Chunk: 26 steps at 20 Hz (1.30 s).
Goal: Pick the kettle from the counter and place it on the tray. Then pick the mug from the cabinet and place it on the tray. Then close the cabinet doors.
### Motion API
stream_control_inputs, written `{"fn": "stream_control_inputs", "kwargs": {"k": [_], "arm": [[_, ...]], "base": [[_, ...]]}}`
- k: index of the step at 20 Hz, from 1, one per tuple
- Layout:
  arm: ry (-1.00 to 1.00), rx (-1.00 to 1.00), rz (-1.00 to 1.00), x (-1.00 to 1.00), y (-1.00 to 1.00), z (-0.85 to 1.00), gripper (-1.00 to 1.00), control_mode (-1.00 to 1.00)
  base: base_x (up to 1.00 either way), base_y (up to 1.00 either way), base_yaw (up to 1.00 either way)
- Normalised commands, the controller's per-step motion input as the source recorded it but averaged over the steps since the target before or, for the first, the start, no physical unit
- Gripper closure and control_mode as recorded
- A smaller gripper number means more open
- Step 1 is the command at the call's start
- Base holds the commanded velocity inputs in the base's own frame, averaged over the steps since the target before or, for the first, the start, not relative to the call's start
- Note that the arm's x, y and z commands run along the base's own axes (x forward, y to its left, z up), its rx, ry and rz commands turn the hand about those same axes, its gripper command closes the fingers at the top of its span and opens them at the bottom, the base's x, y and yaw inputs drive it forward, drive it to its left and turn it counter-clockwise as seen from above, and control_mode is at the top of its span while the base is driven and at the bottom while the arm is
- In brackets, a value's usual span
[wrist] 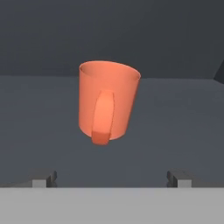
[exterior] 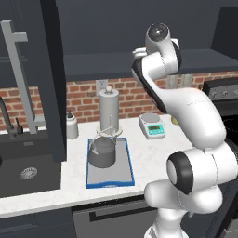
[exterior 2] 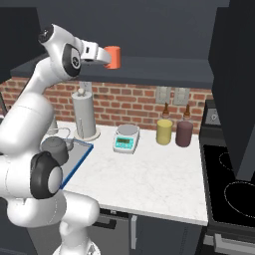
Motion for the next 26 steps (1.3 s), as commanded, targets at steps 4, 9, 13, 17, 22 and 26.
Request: {"fn": "stream_control_inputs", "kwargs": {"k": [4, 9, 13, 17, 22, 26], "arm": [[0.0, 0.0, -0.02, 0.18, 0.0, -0.05, -1.0, -1.0], [0.0, 0.0, -0.01, 0.2, 0.0, -0.04, -1.0, -1.0], [0.0, 0.0, -0.01, 0.2, 0.0, -0.04, -1.0, -1.0], [0.0, 0.0, -0.01, 0.21, 0.0, -0.02, -1.0, -1.0], [0.0, 0.0, -0.01, 0.25, 0.0, -0.01, -1.0, -1.0], [0.0, 0.0, -0.01, 0.22, 0.0, -0.01, -1.0, -1.0]], "base": [[0.0, 0.0, 0.0], [0.0, 0.0, 0.0], [0.0, 0.0, 0.0], [0.0, 0.0, 0.0], [0.0, 0.0, 0.0], [0.0, 0.0, 0.0]]}}
